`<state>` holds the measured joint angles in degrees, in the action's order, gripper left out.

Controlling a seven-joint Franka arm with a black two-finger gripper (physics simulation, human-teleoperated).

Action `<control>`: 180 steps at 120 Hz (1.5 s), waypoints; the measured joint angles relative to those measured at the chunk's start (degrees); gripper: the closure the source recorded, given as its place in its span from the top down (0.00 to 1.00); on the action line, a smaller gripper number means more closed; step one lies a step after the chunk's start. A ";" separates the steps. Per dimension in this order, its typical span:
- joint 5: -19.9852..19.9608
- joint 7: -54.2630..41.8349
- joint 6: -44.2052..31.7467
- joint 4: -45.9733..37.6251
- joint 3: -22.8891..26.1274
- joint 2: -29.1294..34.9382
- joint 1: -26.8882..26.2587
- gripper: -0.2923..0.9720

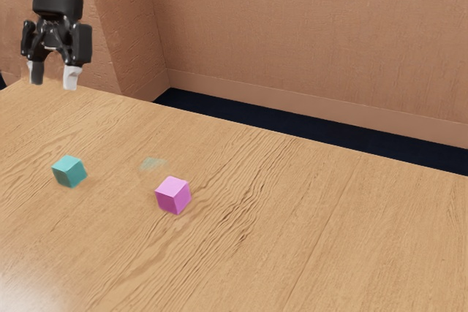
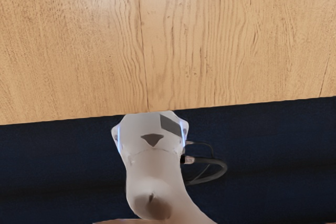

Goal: Pick up the blue block with one arm, and put the blue block on the pink block with one arm

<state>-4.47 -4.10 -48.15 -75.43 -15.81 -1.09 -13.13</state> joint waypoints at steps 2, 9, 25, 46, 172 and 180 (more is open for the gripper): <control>-0.18 -0.17 -2.58 -0.82 -0.39 0.13 0.04 0.76; -0.62 -0.82 -10.12 -2.69 -1.60 0.20 0.51 0.75; 1.44 -2.34 -26.43 -22.51 -2.91 7.34 2.74 0.75; 5.80 -7.39 -54.66 -45.95 -1.68 14.55 22.67 0.74; -7.96 -39.95 -111.54 -53.01 9.21 -11.45 39.40 0.71; -8.78 -41.12 -112.38 -52.36 9.40 -12.48 39.56 0.71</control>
<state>-13.25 -45.22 -160.54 -127.79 -6.40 -13.57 26.43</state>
